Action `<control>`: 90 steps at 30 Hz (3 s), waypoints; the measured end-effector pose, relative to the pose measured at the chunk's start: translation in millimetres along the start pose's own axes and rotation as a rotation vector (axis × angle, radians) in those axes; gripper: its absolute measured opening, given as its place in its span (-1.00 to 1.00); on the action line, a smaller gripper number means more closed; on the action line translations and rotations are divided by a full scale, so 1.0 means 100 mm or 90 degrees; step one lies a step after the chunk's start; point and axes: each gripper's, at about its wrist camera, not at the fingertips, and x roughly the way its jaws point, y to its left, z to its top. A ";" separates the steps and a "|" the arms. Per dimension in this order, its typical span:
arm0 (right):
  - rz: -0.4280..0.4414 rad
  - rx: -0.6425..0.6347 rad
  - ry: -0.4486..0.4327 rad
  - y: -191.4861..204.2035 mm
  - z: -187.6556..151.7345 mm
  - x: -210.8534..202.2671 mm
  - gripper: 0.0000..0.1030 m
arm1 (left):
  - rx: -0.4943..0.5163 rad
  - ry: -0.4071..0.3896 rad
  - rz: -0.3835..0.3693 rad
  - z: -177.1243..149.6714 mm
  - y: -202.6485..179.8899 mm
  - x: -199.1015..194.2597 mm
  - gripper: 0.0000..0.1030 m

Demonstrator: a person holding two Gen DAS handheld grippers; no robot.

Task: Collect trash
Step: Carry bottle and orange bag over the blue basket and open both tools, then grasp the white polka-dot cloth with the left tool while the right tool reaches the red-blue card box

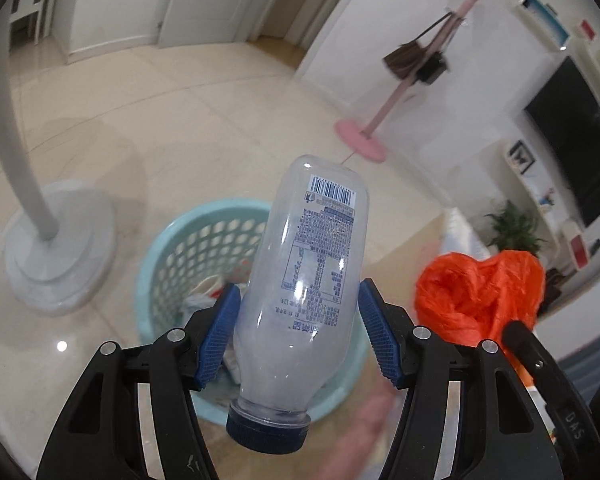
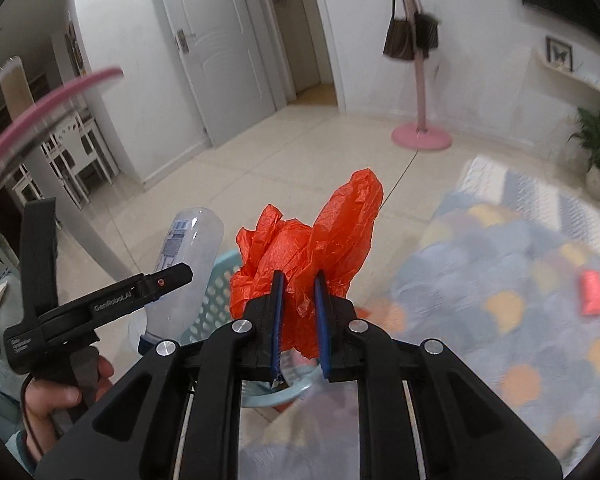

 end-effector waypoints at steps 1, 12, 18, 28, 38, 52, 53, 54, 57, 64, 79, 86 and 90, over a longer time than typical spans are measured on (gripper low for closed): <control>0.003 0.008 0.007 0.00 -0.03 0.08 -0.76 | -0.001 0.005 0.007 0.00 0.04 0.03 0.15; 0.012 0.028 0.076 0.02 -0.22 0.68 -0.65 | 0.018 0.030 0.019 0.01 0.20 0.20 0.15; 0.031 0.042 0.072 -0.07 -0.18 0.58 -0.59 | 0.021 0.023 0.013 -0.02 0.09 0.19 0.16; 0.002 0.035 0.023 -0.22 -0.17 0.12 -0.04 | 0.033 0.000 -0.012 -0.05 -0.23 0.02 0.16; -0.076 0.061 -0.078 -0.78 -0.19 -1.13 -0.04 | 0.112 -0.076 -0.134 -0.21 -1.18 -0.54 0.39; -0.323 0.107 -0.124 -1.69 -1.58 -2.88 0.07 | 0.313 0.068 -0.315 -1.51 -2.84 -0.63 0.40; -0.326 0.121 -0.112 -1.75 -1.71 -2.90 0.08 | 0.317 0.071 -0.319 -1.59 -2.88 -0.61 0.40; -0.324 0.137 -0.094 -1.79 -1.87 -2.90 0.08 | 0.317 0.075 -0.322 -1.63 -2.89 -0.58 0.40; -0.339 0.166 -0.050 -1.84 -2.26 -2.78 0.07 | 0.325 0.098 -0.324 -1.84 -2.97 -0.46 0.40; -0.350 0.116 -0.015 -1.62 -2.60 -2.47 0.23 | 0.364 0.197 -0.285 -2.31 -3.10 0.00 0.37; -0.437 0.269 -0.028 -2.51 -2.62 -2.69 0.23 | 0.423 0.295 -0.232 -2.86 -3.32 0.46 0.37; -0.326 0.299 -0.026 -2.50 -2.65 -2.81 0.23 | 0.502 0.270 -0.159 -3.08 -3.44 0.50 0.25; -0.275 0.298 -0.001 -2.37 -2.66 -2.72 0.23 | 0.563 0.238 -0.127 -3.17 -3.48 0.46 -0.17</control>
